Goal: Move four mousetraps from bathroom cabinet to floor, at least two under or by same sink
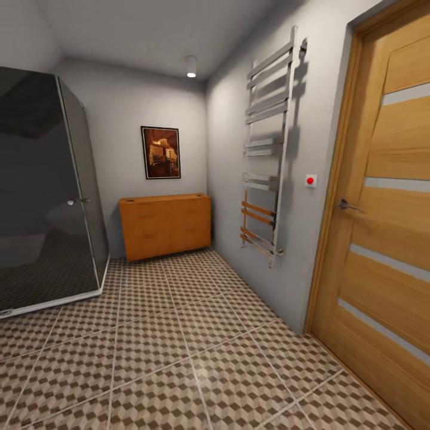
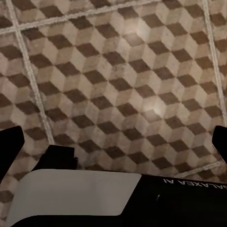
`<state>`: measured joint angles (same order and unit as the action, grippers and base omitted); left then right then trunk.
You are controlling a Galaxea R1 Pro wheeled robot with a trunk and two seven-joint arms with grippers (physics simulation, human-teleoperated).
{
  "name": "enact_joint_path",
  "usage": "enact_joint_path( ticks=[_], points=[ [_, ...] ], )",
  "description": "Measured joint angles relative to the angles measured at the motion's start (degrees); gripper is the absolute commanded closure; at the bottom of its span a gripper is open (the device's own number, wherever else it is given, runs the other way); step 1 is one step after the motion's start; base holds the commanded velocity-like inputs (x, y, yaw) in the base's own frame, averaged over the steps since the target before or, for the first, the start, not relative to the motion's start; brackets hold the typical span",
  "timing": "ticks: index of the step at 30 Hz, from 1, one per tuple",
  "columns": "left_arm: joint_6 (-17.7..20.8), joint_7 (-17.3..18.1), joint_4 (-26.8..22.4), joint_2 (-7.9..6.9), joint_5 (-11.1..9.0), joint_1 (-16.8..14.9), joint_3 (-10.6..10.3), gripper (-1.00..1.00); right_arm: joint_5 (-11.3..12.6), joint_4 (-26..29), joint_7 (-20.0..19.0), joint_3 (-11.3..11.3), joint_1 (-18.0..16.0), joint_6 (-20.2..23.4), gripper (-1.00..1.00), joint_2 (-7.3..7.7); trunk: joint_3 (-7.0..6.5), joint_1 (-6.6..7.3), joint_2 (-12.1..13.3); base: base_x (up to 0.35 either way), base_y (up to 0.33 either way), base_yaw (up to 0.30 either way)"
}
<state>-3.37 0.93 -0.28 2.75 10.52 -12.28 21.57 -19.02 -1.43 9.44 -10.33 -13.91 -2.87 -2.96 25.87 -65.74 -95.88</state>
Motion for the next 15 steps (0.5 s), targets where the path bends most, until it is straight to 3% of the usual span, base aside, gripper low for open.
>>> enact_joint_path(
  ticks=[15],
  points=[
    [0.1,0.0,0.0,-0.11,0.0,0.0,0.1,-1.0,0.0,0.0,0.1,0.1,0.0,0.2,-1.0,-0.4,0.0,0.01,0.0,0.319,0.0,0.003]
  ],
)
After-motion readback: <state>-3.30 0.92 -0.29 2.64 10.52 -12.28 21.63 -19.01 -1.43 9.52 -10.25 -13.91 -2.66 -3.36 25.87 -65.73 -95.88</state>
